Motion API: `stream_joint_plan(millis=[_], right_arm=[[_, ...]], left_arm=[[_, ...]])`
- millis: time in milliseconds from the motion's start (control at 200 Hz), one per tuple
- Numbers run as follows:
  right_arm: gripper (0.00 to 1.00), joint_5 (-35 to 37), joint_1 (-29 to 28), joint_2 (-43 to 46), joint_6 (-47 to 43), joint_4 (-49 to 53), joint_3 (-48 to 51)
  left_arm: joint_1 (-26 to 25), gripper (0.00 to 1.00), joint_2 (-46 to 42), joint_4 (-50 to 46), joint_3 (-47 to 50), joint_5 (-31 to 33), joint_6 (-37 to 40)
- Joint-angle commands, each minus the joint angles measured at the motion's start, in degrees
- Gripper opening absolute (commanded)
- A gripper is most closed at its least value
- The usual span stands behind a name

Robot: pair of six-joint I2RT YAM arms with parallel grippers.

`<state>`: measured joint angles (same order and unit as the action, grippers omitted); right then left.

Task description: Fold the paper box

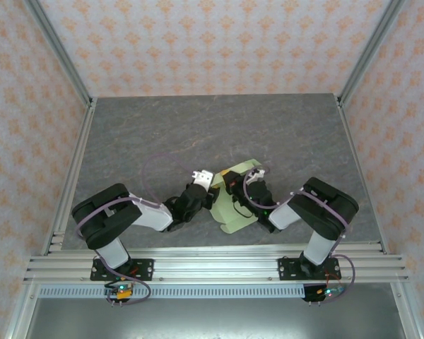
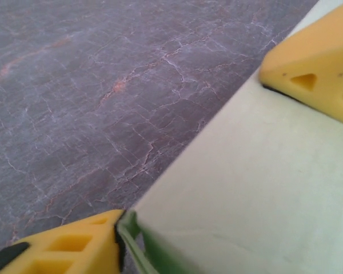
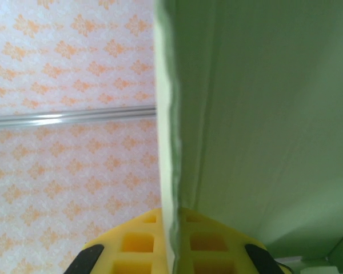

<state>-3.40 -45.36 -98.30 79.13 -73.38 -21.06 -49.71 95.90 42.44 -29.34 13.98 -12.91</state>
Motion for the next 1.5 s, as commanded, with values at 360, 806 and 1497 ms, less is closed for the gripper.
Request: stream_joint_plan(millis=[360, 806, 1497], right_arm=[[0.43, 3.4, -2.1, 9.2, -2.0, 15.2, 4.2], [0.76, 5.9, 1.8, 50.9, -38.9, 91.8, -13.8], [0.78, -40.4, 20.1, 4.2, -72.9, 105.6, -45.8]], left_arm=[[-0.8, 0.2, 1.1, 2.0, -0.7, 10.0, 0.7], [0.6, 0.13, 3.5, 7.4, -2.3, -2.2, 14.5], [7.9, 0.15, 6.8, 8.6, -5.0, -19.6, 19.6]])
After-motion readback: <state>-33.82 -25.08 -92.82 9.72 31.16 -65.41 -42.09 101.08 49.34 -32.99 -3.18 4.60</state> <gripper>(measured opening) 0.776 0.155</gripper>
